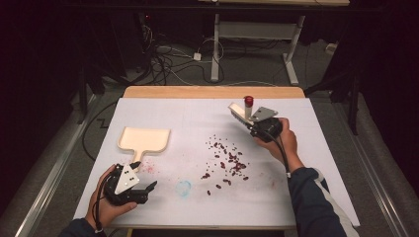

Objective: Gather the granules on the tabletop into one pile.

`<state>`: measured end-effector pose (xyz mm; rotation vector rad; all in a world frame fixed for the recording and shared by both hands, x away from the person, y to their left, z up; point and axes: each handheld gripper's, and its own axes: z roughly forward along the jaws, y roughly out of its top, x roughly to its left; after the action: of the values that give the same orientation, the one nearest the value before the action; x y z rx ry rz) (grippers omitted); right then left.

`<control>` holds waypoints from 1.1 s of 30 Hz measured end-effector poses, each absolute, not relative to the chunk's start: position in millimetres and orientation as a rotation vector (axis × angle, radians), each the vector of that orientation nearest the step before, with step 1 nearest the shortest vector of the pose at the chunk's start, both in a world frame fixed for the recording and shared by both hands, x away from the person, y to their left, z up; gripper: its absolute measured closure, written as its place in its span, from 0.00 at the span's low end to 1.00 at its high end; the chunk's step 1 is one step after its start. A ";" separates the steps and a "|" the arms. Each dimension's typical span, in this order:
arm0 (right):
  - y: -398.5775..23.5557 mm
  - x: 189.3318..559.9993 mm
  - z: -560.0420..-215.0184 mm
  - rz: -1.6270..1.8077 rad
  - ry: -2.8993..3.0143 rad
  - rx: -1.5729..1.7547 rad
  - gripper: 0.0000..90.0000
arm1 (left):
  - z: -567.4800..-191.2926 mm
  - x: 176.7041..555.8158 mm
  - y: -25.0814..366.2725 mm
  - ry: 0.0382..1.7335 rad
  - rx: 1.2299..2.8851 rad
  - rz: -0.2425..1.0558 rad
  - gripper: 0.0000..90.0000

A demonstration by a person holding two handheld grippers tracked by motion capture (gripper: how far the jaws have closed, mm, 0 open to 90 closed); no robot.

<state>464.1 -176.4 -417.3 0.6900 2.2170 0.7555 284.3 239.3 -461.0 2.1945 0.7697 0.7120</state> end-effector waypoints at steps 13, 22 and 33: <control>-113.4 459.2 -447.1 0.693 2.340 0.405 0.75 | -463.3 281.1 239.2 0.745 2.218 0.686 0.20; -116.7 435.2 -452.5 0.799 2.422 0.177 0.74 | -463.3 280.7 236.6 0.739 2.223 0.675 0.20; -139.8 401.7 -448.9 0.945 2.496 0.046 0.75 | -462.9 280.4 234.5 0.727 2.241 0.668 0.20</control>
<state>401.7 -139.8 -448.9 0.0462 2.4959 0.9449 280.4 234.5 -462.9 2.2409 0.7265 0.6681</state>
